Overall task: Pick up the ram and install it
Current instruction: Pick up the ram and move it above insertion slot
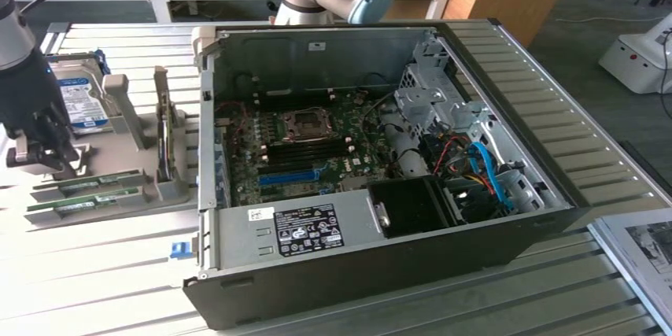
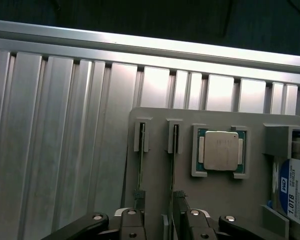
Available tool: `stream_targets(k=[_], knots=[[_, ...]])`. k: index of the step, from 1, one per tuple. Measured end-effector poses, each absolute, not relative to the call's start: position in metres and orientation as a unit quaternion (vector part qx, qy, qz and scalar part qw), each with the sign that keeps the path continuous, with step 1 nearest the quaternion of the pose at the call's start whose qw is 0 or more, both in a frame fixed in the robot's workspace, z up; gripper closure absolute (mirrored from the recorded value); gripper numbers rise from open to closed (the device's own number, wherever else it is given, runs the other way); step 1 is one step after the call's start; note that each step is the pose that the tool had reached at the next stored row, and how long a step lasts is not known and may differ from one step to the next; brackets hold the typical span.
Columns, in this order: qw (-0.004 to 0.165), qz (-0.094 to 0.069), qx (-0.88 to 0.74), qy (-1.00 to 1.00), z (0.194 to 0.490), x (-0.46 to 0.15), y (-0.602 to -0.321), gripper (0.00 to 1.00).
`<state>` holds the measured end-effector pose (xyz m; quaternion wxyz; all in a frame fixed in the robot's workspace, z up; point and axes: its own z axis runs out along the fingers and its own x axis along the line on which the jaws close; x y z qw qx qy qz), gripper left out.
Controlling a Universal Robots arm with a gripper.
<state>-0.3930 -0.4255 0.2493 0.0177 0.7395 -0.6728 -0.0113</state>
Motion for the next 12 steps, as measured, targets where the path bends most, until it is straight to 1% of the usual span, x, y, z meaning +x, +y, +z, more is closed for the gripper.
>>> stream_targets(k=[12], knots=[[0.018,-0.011,0.74,-0.673,0.2493,-0.393,-0.4333,0.64]])
